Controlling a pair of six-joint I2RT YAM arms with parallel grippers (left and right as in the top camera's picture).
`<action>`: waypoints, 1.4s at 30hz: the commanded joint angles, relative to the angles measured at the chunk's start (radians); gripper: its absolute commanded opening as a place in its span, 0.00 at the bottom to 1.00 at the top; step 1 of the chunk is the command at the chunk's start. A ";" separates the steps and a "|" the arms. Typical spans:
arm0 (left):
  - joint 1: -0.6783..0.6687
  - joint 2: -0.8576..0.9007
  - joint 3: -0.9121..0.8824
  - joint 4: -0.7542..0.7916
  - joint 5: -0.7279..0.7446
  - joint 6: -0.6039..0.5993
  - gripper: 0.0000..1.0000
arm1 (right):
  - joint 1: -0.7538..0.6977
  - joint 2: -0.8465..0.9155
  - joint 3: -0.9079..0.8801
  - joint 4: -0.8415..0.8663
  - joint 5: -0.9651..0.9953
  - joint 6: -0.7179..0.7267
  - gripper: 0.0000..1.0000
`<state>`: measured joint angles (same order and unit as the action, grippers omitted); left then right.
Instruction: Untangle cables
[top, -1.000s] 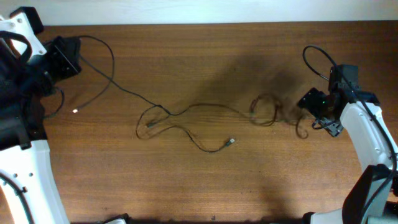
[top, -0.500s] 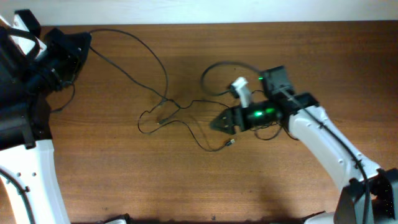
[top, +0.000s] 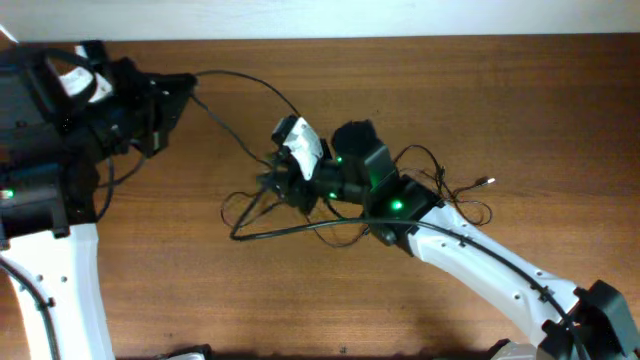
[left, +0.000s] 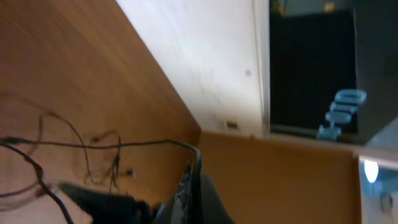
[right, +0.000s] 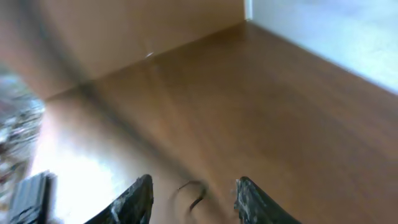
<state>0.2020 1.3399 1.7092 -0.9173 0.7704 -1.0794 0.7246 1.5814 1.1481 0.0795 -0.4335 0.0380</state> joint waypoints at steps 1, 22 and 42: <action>-0.052 0.001 0.019 0.001 0.054 -0.032 0.00 | 0.001 0.048 0.010 0.023 0.185 0.068 0.35; 0.522 0.001 0.019 -0.001 0.296 0.012 0.00 | -0.648 0.159 0.010 -0.663 0.379 0.075 0.15; 0.461 -0.096 0.019 -0.608 -1.355 -0.055 0.00 | -0.718 0.159 0.008 -0.792 0.372 0.143 0.29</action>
<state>0.6441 1.3060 1.7153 -1.4548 -0.3145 -0.8093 0.0044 1.7477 1.1580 -0.7120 -0.0307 0.1799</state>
